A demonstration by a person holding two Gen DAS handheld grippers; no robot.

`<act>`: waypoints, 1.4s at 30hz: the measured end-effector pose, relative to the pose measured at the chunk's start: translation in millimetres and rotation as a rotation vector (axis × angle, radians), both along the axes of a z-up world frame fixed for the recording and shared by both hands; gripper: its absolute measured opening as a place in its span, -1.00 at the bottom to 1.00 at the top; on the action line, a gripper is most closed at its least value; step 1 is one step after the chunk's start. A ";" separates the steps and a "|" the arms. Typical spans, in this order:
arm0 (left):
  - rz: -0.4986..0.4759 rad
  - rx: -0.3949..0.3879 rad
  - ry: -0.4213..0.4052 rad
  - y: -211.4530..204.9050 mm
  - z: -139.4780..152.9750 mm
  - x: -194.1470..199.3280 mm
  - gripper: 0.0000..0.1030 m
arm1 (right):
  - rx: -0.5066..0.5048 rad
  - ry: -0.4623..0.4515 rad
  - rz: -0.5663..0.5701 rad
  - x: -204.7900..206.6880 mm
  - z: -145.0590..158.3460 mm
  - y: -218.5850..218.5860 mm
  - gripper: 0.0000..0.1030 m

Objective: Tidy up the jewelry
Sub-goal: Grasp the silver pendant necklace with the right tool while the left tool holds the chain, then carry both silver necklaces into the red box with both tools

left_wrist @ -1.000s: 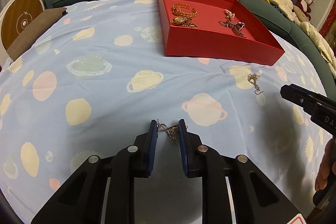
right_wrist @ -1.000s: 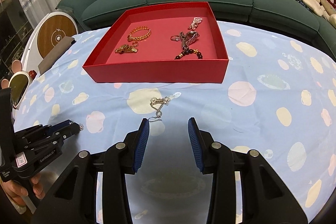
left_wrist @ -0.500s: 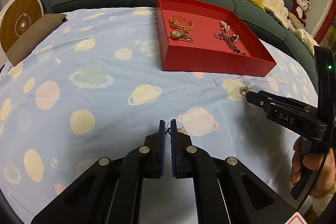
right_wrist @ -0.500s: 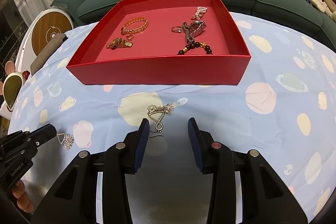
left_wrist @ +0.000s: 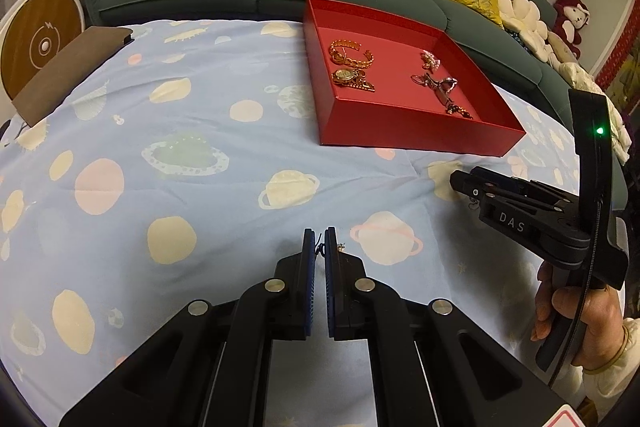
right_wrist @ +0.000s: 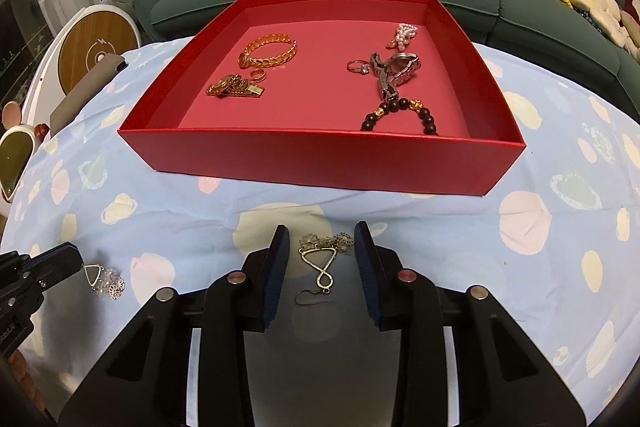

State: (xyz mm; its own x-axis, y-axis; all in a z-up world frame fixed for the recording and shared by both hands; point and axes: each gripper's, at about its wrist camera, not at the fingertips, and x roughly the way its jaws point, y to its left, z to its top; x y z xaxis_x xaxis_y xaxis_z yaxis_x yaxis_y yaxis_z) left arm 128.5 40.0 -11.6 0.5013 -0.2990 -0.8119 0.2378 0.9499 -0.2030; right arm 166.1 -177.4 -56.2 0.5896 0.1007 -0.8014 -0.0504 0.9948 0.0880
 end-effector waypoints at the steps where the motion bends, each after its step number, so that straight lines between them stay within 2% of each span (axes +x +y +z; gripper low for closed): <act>1: 0.001 -0.001 0.001 0.4 0.1 0.5 -0.95 | -0.011 -0.003 0.000 -0.5 -0.3 0.9 -0.51; 4: 0.001 0.001 -0.001 0.0 0.6 0.6 -0.94 | -0.015 -0.003 0.000 -1.8 -0.3 0.2 -0.62; 13: -0.001 0.015 -0.021 -2.2 4.2 0.6 -0.95 | -0.003 -0.003 -0.001 -7.0 2.9 -2.7 -0.63; 28: -0.013 0.025 -0.071 -29.3 22.8 1.1 -0.94 | 0.082 -0.088 0.002 -35.9 58.9 -14.1 -0.63; 42: -0.026 0.031 -0.103 -63.4 37.1 1.8 -0.94 | 0.116 -0.128 -0.020 -49.2 77.6 -30.3 -0.63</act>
State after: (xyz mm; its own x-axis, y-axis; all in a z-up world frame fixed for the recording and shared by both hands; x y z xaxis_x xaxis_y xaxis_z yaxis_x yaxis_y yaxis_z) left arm 130.4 -23.4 25.5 0.5748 -0.2886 -0.7657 0.2807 0.9485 -0.1468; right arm 116.8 -207.7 21.4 0.6886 0.1753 -0.7036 -0.0490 0.9794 0.1960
